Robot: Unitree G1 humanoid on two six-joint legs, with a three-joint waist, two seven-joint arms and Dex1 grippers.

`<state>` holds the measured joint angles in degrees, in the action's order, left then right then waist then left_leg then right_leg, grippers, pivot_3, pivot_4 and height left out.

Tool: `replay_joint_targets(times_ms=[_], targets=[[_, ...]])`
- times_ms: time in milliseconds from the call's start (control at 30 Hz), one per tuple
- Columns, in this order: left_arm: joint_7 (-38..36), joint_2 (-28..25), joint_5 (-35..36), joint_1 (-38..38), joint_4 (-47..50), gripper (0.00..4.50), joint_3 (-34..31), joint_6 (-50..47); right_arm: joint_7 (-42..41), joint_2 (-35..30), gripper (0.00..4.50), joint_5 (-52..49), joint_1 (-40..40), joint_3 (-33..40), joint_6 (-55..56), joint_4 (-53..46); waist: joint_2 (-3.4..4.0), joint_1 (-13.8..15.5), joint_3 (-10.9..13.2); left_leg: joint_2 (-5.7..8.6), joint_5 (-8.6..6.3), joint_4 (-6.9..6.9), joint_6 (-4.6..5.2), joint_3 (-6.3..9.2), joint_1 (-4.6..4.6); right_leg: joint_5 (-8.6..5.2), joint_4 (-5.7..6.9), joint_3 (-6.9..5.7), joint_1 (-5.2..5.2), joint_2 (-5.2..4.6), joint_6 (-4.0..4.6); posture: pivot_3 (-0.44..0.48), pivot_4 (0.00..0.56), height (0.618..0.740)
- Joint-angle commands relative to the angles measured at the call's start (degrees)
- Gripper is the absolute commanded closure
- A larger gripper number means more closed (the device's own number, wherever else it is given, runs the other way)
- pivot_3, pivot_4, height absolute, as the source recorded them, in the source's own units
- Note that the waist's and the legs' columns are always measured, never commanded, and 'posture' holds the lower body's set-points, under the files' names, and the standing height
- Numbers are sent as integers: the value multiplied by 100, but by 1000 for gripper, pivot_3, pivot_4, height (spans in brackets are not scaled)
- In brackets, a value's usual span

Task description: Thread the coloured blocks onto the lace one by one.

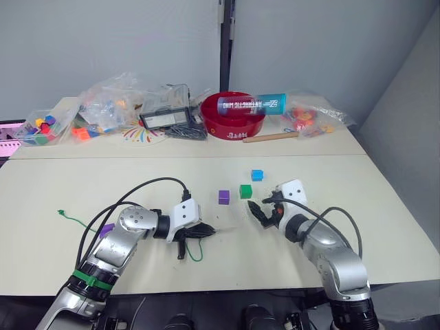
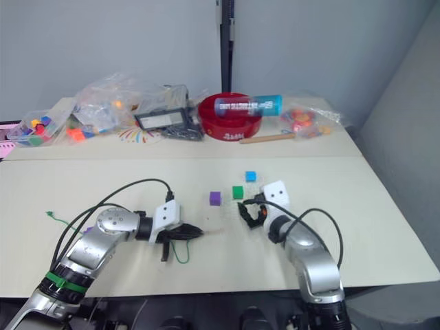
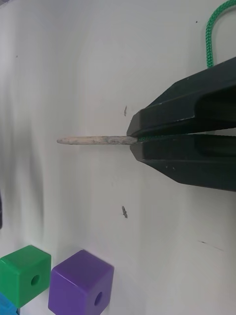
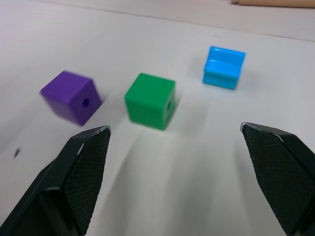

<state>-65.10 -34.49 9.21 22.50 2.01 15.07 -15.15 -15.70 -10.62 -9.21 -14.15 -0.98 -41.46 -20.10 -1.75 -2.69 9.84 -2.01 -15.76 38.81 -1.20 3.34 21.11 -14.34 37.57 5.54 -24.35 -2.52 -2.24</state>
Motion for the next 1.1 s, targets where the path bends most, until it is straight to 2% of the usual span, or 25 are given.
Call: replay_joint_targets(times_ms=[33,433,600,800,1100], targets=[[-8,-36,92,12,221,4500,-96,41,219,101,24,108,-90,-48,267,17,0,3,0,0,0,0,0,0,0,0,0,0,0,0,0,0,150,740],[-17,-93,84,36,210,4500,-144,31,969,786,24,514,33,-533,700,168,1,-3,0,0,0,-2,0,1,1,0,-2,0,-1,0,0,0,150,740],[-12,-101,85,48,202,4500,-140,31,1471,1124,24,625,-153,-237,1129,408,1,-4,0,0,0,-3,0,0,1,0,-2,-1,-2,0,0,0,150,740],[-2,-89,81,32,234,4500,-117,11,1696,1146,24,694,-699,14,1339,1094,2,-11,0,-1,0,-3,0,1,1,0,-1,0,-2,-1,0,0,150,740],[40,-73,65,-4,289,4500,-88,-21,1727,1034,24,635,-2002,302,1157,2686,2,-132,1,-1,0,-7,0,1,0,1,2,0,-5,-1,2,0,150,740]])
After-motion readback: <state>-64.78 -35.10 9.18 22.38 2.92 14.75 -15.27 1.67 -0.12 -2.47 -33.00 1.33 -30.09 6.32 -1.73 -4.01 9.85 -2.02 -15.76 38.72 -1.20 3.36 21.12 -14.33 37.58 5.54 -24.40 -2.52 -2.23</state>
